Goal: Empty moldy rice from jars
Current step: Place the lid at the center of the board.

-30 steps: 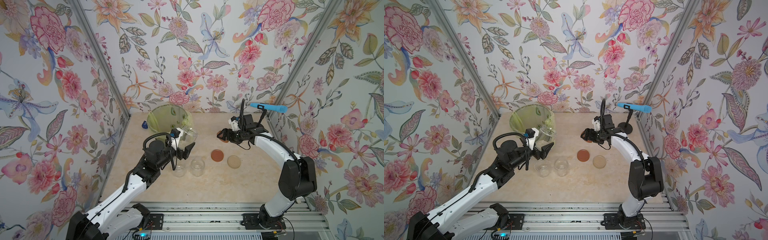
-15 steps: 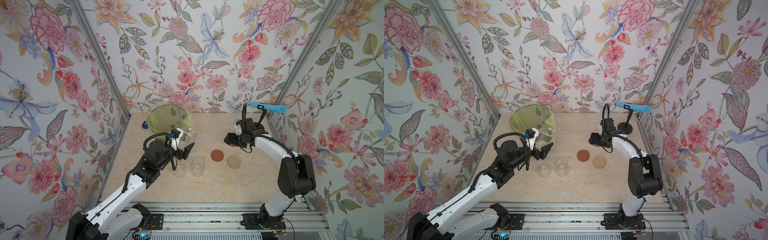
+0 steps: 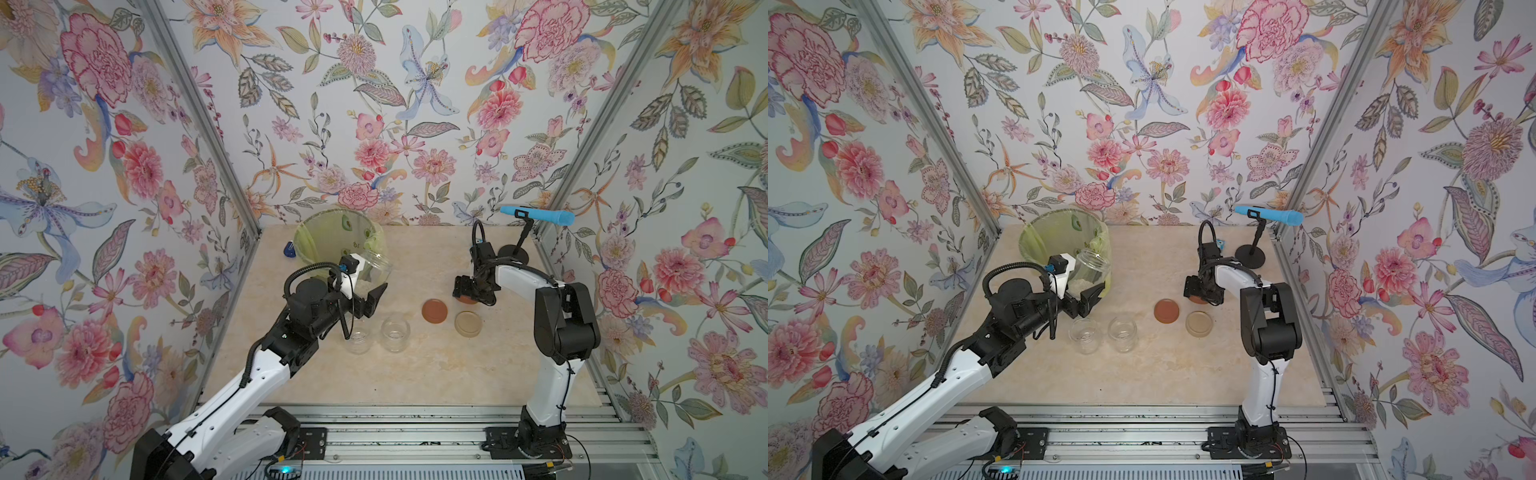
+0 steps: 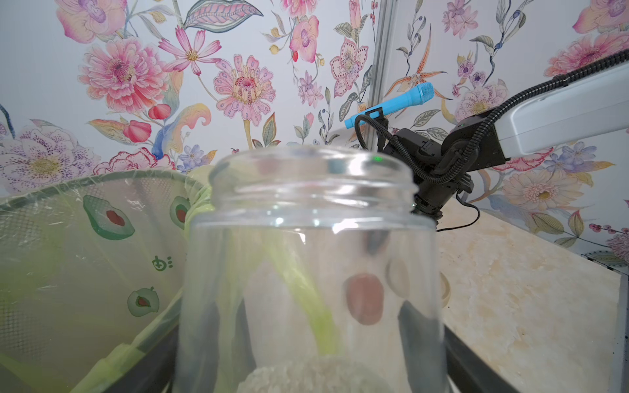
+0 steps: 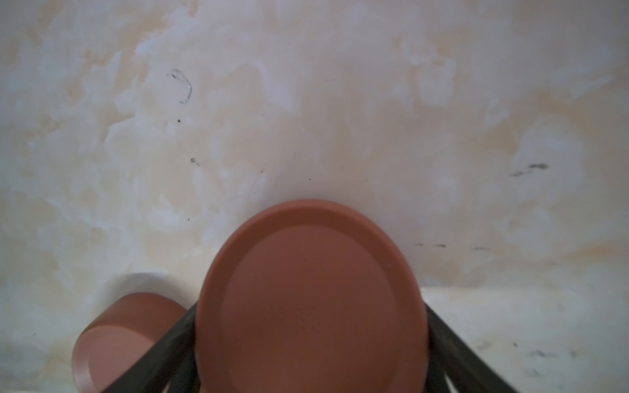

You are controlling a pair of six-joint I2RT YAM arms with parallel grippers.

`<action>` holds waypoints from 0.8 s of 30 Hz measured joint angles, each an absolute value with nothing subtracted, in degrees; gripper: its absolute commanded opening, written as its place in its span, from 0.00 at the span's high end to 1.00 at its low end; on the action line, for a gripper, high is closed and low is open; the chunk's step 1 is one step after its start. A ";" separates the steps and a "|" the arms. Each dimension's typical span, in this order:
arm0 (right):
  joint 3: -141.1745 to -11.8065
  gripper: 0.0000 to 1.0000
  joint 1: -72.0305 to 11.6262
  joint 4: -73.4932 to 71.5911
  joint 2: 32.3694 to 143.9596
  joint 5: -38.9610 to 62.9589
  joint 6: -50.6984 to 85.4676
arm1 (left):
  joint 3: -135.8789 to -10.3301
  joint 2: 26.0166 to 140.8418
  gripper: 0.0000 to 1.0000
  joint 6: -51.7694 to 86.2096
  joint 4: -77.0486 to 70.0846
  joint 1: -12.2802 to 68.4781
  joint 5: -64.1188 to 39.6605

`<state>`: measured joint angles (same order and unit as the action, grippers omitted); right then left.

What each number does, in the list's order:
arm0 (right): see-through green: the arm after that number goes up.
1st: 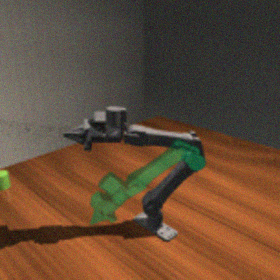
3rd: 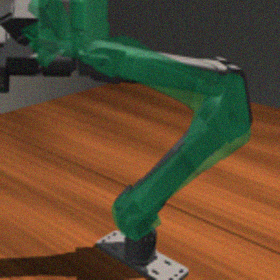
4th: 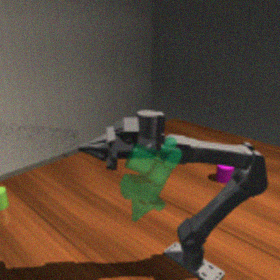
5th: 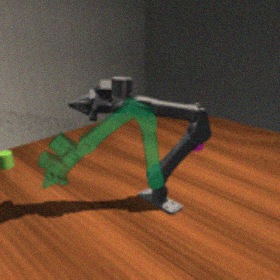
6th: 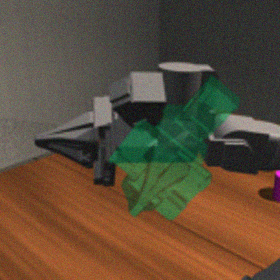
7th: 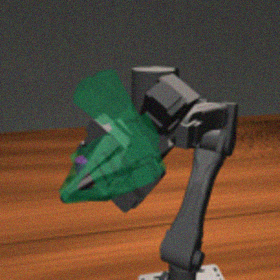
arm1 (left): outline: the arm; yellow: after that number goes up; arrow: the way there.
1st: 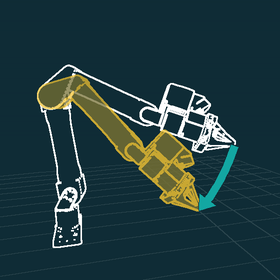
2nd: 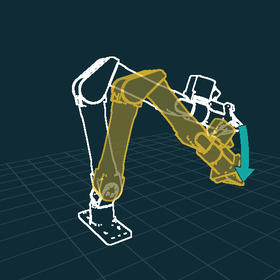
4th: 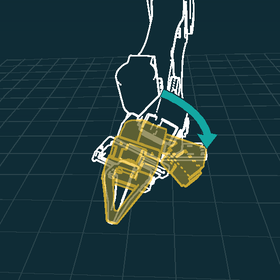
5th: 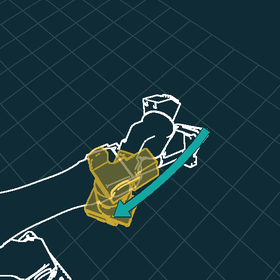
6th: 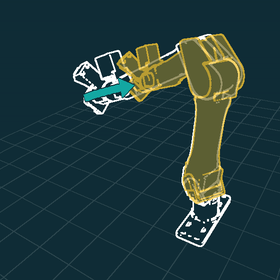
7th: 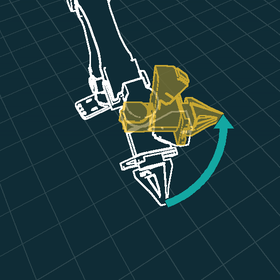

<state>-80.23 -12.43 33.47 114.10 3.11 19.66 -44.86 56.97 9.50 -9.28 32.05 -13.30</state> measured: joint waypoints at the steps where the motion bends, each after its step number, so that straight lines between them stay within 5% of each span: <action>1: -80.71 0.42 -12.43 33.74 114.56 2.90 19.66 | -45.06 56.95 1.00 9.50 -9.13 32.03 -13.21; 11: -84.82 0.00 -12.56 37.63 115.74 1.85 18.92 | -45.34 56.51 1.00 9.93 -8.54 31.97 -13.02; 24: -93.10 0.00 -15.05 43.75 115.72 2.37 18.15 | -47.79 58.08 1.00 9.82 -8.54 31.77 -12.82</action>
<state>-93.10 -15.05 43.75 115.72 2.37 18.15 -47.79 58.08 9.82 -8.54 31.77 -12.82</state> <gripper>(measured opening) 0.994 0.879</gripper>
